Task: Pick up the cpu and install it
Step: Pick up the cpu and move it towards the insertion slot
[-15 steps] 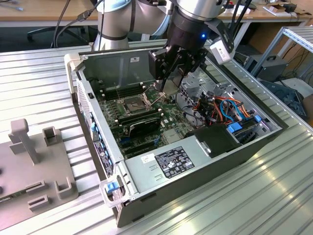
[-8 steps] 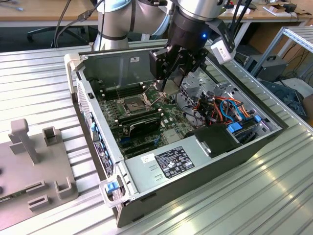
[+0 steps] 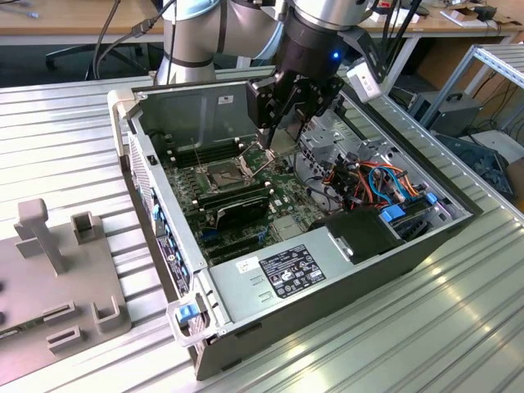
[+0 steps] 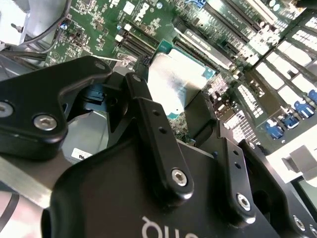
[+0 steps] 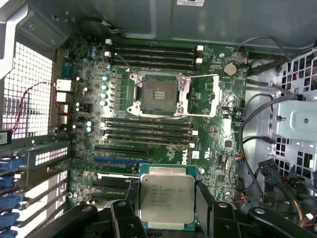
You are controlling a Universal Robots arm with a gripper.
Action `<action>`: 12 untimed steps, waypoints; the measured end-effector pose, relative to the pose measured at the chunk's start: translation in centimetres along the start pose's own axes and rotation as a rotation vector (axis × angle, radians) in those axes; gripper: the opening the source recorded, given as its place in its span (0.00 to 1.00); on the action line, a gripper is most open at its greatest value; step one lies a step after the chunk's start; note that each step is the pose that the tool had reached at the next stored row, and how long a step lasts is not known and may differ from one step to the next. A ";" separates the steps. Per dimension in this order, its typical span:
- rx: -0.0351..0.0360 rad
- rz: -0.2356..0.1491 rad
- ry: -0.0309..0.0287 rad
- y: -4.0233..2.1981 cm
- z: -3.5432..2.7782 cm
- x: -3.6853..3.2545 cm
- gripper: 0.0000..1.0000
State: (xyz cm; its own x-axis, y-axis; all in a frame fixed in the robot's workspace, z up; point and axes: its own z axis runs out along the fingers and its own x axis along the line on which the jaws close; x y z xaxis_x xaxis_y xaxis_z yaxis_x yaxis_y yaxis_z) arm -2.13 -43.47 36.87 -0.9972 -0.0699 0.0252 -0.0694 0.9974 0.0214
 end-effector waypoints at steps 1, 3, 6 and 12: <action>0.0002 0.000 0.0000 0.37 0.05 -0.02 0.55; 0.0001 0.000 -0.0001 0.90 0.12 -0.07 0.55; 0.0002 0.000 0.0000 2.22 0.24 -0.16 0.55; 0.0001 0.000 -0.0001 4.18 0.66 -0.21 0.55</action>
State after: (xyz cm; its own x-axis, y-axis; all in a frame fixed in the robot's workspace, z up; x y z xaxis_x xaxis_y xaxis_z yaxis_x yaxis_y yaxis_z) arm -2.23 -39.27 36.30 -0.9972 -0.0698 0.0251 -0.0693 0.9974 0.0214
